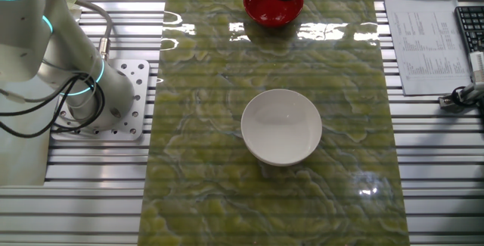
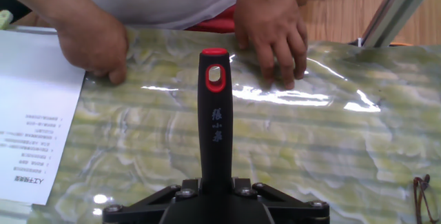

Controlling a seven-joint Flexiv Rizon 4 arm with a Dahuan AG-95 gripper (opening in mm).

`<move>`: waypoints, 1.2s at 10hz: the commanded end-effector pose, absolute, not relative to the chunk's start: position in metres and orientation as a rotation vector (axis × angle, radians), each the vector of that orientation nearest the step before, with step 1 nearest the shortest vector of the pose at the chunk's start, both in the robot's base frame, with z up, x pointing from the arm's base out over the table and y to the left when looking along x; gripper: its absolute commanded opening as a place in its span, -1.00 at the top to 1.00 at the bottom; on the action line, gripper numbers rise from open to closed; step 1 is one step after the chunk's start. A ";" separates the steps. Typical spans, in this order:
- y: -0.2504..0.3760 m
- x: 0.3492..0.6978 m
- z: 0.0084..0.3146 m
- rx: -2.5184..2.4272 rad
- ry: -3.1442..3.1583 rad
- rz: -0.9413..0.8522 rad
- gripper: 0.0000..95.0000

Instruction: Scoop water with a large spoon from one bowl to another

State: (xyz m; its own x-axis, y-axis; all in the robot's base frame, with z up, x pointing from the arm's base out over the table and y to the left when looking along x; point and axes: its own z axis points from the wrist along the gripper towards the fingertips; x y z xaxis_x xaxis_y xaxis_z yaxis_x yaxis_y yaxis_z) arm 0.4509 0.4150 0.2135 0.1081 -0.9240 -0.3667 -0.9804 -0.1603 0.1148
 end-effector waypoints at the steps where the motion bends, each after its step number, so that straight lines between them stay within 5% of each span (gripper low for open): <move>1: 0.413 0.450 0.213 -2.206 1.946 0.520 1.00; 12: 0.413 0.450 0.213 -2.162 1.973 0.492 1.00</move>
State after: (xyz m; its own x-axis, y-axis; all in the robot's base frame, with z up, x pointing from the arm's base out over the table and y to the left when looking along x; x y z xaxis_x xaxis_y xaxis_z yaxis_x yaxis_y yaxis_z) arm 0.4503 0.4143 0.2126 0.0657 -0.9329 -0.3540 -0.9904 -0.1041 0.0906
